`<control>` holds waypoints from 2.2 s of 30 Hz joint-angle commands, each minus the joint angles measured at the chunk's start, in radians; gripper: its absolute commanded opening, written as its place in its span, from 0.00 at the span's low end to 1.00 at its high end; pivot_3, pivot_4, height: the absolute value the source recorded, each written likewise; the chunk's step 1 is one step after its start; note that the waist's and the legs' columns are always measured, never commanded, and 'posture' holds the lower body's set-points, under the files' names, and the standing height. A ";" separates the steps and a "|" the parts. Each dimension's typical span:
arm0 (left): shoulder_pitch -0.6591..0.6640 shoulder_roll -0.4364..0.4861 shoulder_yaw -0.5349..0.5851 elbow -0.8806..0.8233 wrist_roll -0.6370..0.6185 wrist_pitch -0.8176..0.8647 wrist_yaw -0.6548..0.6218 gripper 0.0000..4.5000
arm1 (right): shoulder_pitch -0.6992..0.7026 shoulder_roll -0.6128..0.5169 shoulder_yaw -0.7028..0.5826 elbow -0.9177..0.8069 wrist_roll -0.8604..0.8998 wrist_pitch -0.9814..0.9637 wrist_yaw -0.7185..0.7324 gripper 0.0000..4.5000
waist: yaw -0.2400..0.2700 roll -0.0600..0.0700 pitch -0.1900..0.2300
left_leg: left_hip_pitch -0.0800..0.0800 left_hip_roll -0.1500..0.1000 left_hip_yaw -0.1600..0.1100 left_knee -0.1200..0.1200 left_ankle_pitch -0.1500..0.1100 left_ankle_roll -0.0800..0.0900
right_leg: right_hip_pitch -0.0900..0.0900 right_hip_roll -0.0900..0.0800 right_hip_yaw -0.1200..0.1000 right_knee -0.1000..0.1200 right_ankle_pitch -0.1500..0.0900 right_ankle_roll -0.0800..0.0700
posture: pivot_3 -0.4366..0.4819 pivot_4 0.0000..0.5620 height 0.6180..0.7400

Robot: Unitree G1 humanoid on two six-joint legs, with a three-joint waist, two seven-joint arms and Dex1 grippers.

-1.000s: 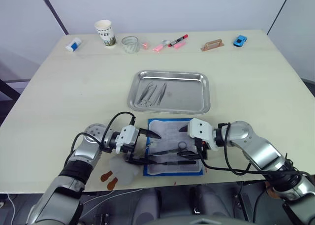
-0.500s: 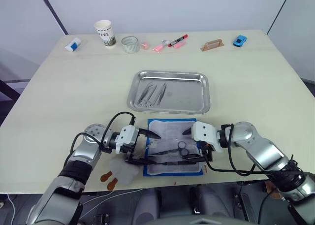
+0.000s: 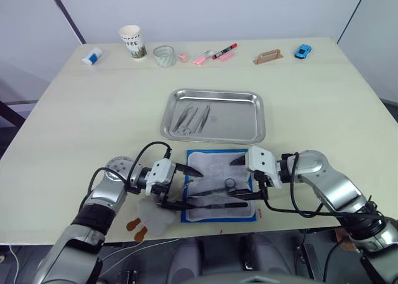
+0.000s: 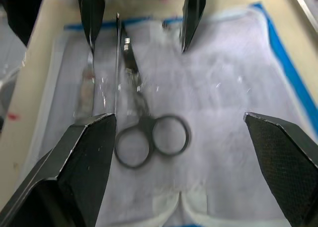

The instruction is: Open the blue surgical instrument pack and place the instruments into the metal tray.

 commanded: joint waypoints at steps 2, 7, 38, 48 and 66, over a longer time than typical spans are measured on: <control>0.019 0.013 -0.025 0.018 0.045 0.023 -0.046 0.99 | -0.012 -0.003 -0.002 -0.010 -0.027 -0.045 -0.007 1.00 | 0.000 0.000 0.000 | 0.000 0.000 0.000 0.000 0.000 0.000 | 0.000 0.000 0.000 0.000 0.000 0.000 | 0.48 0.27 0.98; 0.017 0.015 -0.025 0.015 0.046 0.027 -0.046 0.99 | -0.017 -0.004 0.009 0.038 -0.080 -0.078 -0.019 1.00 | 0.000 0.000 0.000 | 0.000 0.000 0.000 0.000 0.000 0.000 | 0.000 0.000 0.000 0.000 0.000 0.000 | 0.48 0.27 0.98; 0.018 0.025 -0.044 0.014 0.043 0.025 -0.046 0.99 | -0.006 -0.031 0.025 0.011 -0.115 -0.042 0.010 1.00 | 0.000 0.000 0.000 | 0.000 0.000 0.000 0.000 0.000 0.000 | 0.000 0.000 0.000 0.000 0.000 0.000 | 0.48 0.27 0.98; 0.026 0.031 -0.044 0.033 0.043 0.006 -0.046 0.99 | -0.004 -0.005 0.008 -0.001 -0.085 -0.037 -0.002 1.00 | 0.000 0.000 0.000 | 0.000 0.000 0.000 0.000 0.000 0.000 | 0.000 0.000 0.000 0.000 0.000 0.000 | 0.48 0.27 0.98; 0.020 0.022 -0.053 0.076 0.050 -0.025 -0.046 0.99 | -0.035 0.027 0.037 -0.010 -0.092 -0.013 -0.026 1.00 | 0.000 0.000 0.000 | 0.000 0.000 0.000 0.000 0.000 0.000 | 0.000 0.000 0.000 0.000 0.000 0.000 | 0.48 0.27 0.98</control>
